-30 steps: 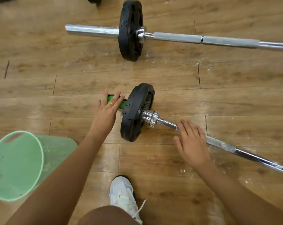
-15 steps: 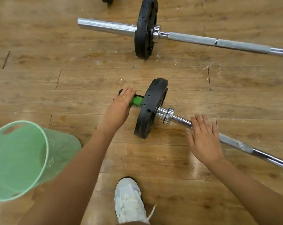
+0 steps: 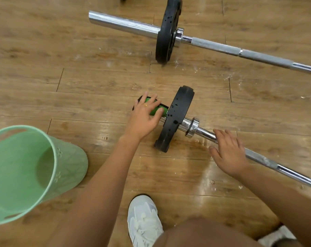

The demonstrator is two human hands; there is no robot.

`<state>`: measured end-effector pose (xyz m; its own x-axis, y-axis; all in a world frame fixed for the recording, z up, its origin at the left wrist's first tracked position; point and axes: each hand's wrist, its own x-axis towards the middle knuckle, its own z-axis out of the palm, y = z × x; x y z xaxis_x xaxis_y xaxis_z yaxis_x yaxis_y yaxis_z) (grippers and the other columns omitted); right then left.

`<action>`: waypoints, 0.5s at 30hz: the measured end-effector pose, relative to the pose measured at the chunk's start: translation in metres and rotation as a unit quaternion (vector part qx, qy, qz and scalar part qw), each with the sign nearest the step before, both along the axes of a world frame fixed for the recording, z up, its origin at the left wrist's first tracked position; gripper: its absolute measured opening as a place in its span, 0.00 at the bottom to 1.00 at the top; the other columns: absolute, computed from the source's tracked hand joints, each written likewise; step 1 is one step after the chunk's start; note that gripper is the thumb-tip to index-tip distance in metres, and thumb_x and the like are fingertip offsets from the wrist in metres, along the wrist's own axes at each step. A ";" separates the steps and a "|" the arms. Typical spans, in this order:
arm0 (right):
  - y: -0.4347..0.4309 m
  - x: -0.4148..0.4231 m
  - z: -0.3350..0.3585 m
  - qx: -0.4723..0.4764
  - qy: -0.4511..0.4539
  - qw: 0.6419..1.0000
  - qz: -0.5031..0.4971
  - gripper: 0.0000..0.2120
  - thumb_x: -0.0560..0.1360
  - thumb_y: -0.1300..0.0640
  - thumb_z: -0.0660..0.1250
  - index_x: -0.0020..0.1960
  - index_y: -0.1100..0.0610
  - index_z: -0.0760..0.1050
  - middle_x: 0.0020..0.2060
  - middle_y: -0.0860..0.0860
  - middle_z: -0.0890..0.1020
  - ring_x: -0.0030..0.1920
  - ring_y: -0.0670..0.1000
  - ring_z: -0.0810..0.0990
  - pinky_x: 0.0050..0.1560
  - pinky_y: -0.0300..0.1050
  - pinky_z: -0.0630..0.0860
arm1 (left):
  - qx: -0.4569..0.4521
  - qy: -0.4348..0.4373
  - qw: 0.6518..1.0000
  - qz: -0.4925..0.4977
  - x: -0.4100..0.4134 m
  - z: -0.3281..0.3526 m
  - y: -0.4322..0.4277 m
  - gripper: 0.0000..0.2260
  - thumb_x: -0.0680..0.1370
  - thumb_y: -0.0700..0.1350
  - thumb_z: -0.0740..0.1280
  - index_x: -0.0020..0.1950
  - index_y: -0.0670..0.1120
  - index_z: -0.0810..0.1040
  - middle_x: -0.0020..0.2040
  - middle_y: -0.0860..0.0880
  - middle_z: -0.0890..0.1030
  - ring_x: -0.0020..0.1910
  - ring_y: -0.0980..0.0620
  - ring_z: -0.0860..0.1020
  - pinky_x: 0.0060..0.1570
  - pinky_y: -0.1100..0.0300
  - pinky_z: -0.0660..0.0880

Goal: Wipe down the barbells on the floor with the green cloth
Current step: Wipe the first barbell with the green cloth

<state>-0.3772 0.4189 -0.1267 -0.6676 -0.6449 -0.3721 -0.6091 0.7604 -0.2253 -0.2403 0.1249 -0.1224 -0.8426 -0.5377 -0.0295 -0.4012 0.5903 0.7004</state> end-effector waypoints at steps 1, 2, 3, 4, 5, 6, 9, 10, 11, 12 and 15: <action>-0.001 0.000 0.001 0.001 -0.001 1.000 -0.001 0.29 0.83 0.47 0.55 0.81 0.52 0.52 0.79 0.51 0.60 0.80 0.52 0.48 0.79 0.59 0.45 | 0.008 0.005 1.000 0.027 -0.007 0.002 0.001 0.18 0.83 0.53 0.62 0.70 0.47 0.78 0.76 0.50 0.70 0.81 0.49 0.55 0.79 0.41 0.50; -0.002 0.000 0.002 0.003 -0.003 1.000 -0.003 0.29 0.83 0.46 0.55 0.81 0.53 0.53 0.79 0.51 0.60 0.81 0.52 0.48 0.79 0.59 0.44 | 0.002 0.004 0.999 0.048 -0.013 0.004 0.002 0.15 0.83 0.50 0.64 0.67 0.47 0.80 0.74 0.50 0.73 0.80 0.48 0.57 0.78 0.40 0.52; -0.003 -0.001 0.003 0.007 -0.006 1.000 -0.008 0.29 0.83 0.45 0.55 0.81 0.53 0.53 0.79 0.51 0.59 0.81 0.52 0.47 0.78 0.60 0.42 | -0.005 -0.001 0.998 0.061 -0.018 0.004 0.004 0.13 0.82 0.46 0.66 0.66 0.47 0.80 0.74 0.49 0.74 0.80 0.47 0.59 0.78 0.40 0.55; -0.005 0.000 0.004 0.011 -0.010 1.000 -0.013 0.30 0.83 0.44 0.54 0.81 0.54 0.53 0.80 0.51 0.58 0.81 0.53 0.45 0.78 0.60 0.40 | -0.005 -0.009 0.998 0.066 -0.020 0.005 0.006 0.14 0.81 0.43 0.67 0.67 0.47 0.79 0.74 0.48 0.73 0.80 0.46 0.59 0.77 0.41 0.56; -0.007 0.002 0.006 0.014 -0.015 1.000 -0.018 0.30 0.83 0.44 0.53 0.81 0.54 0.52 0.80 0.51 0.55 0.81 0.52 0.43 0.78 0.59 0.38 | 0.002 -0.018 0.998 0.055 -0.019 0.005 0.007 0.17 0.81 0.40 0.66 0.70 0.48 0.76 0.76 0.47 0.71 0.80 0.45 0.58 0.76 0.42 0.57; -0.011 0.004 0.008 0.009 -0.018 1.000 -0.018 0.31 0.84 0.44 0.52 0.81 0.55 0.50 0.81 0.51 0.53 0.81 0.52 0.42 0.78 0.59 0.36 | 0.013 -0.023 0.999 0.028 -0.015 0.006 0.006 0.23 0.80 0.36 0.66 0.74 0.49 0.71 0.78 0.46 0.67 0.80 0.46 0.56 0.76 0.44 0.56; -0.028 0.015 0.011 -0.050 -0.008 0.999 -0.002 0.30 0.84 0.45 0.50 0.82 0.55 0.47 0.82 0.51 0.49 0.80 0.49 0.39 0.78 0.55 0.35 | 0.006 -0.039 0.995 -0.092 0.003 0.007 -0.005 0.35 0.77 0.28 0.62 0.81 0.47 0.58 0.83 0.47 0.54 0.79 0.59 0.42 0.79 0.48 0.48; -0.036 0.018 0.012 -0.069 -0.009 0.998 0.000 0.30 0.84 0.45 0.49 0.82 0.54 0.46 0.82 0.51 0.48 0.80 0.48 0.39 0.79 0.54 0.35 | -0.007 -0.046 0.992 -0.118 0.007 0.007 -0.009 0.34 0.76 0.27 0.61 0.80 0.44 0.58 0.83 0.47 0.49 0.79 0.58 0.39 0.80 0.49 0.46; -0.045 0.022 0.012 -0.084 -0.013 0.996 -0.002 0.30 0.84 0.45 0.48 0.82 0.54 0.44 0.82 0.50 0.47 0.80 0.48 0.38 0.79 0.54 0.35 | -0.021 -0.052 0.990 -0.128 0.010 0.007 -0.011 0.31 0.76 0.27 0.61 0.78 0.41 0.61 0.83 0.45 0.44 0.80 0.54 0.38 0.80 0.50 0.46; -0.053 0.026 0.012 -0.095 -0.019 0.995 -0.006 0.30 0.84 0.45 0.47 0.82 0.53 0.43 0.82 0.50 0.46 0.80 0.47 0.37 0.79 0.55 0.36 | -0.037 -0.056 0.990 -0.128 0.011 0.008 -0.011 0.27 0.77 0.27 0.61 0.75 0.39 0.64 0.83 0.44 0.42 0.81 0.48 0.38 0.80 0.49 0.47; -0.077 0.035 0.011 -0.114 -0.027 0.993 -0.008 0.30 0.85 0.45 0.46 0.82 0.53 0.42 0.82 0.50 0.45 0.80 0.47 0.39 0.80 0.56 0.40 | -0.104 -0.058 0.985 -0.123 0.011 0.009 -0.011 0.24 0.79 0.29 0.64 0.75 0.40 0.70 0.83 0.39 0.44 0.81 0.40 0.40 0.80 0.45 0.51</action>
